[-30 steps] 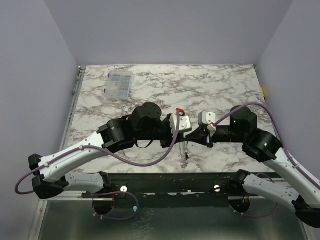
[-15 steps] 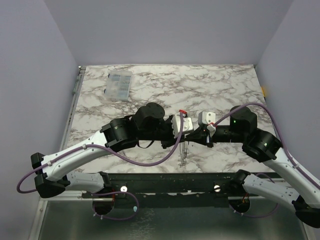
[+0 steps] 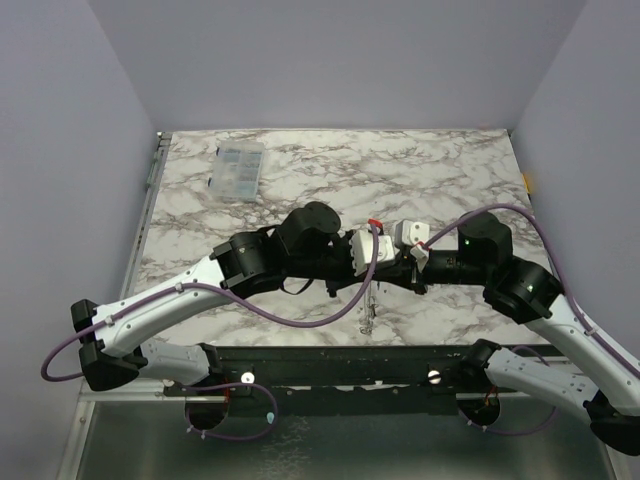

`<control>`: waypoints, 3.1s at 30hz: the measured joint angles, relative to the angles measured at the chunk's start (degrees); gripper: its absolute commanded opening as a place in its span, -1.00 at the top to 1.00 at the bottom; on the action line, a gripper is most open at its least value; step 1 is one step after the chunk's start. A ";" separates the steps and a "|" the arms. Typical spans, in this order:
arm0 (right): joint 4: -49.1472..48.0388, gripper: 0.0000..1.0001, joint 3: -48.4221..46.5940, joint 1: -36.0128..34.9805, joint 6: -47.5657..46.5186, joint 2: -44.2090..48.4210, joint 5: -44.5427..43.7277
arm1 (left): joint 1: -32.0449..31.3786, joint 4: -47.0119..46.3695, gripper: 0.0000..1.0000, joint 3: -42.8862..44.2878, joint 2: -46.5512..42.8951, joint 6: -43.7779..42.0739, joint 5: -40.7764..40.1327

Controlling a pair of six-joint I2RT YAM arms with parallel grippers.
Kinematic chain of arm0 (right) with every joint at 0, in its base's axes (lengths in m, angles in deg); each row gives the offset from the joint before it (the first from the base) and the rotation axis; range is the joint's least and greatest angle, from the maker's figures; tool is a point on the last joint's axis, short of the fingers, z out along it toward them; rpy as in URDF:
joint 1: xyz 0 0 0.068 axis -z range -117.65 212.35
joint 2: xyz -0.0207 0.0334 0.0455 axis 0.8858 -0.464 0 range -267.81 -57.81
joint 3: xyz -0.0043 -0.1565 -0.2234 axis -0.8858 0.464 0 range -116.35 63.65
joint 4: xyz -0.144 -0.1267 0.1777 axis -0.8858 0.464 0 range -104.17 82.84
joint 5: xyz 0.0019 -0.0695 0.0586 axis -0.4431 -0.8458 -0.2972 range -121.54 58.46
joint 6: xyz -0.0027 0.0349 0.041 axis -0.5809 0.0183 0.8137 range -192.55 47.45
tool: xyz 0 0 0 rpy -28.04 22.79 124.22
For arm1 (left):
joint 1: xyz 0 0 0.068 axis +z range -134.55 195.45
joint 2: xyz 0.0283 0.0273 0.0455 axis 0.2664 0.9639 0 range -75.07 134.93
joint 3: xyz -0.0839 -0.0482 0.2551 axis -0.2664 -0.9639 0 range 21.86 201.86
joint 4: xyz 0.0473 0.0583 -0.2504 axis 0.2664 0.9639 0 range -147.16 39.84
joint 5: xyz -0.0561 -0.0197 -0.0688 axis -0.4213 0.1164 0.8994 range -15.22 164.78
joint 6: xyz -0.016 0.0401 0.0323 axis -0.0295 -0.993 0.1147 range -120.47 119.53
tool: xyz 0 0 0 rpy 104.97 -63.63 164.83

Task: Put the keys on the keyring

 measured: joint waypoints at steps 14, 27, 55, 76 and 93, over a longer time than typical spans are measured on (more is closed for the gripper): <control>-3.87 0.07 1.86 -0.09 4.39 3.06 -2.51 | -0.44 -3.63 1.00 -2.93 -2.93 -1.79 -1.66; -4.59 0.16 1.84 -0.20 5.29 4.20 -1.62 | -0.37 -12.52 1.00 -11.91 -9.46 -2.78 -4.85; -5.09 0.75 -0.98 -0.17 5.64 -0.68 -0.35 | -0.26 -26.58 1.00 -20.52 -16.31 0.68 -4.85; -6.60 0.36 -2.19 -0.11 5.16 -0.74 -0.17 | 0.04 -41.09 1.00 -27.04 -18.56 5.84 -3.45; 4.20 0.98 -6.75 0.37 0.44 -5.33 -0.52 | 0.70 -40.30 1.00 -26.43 -14.67 4.70 -2.19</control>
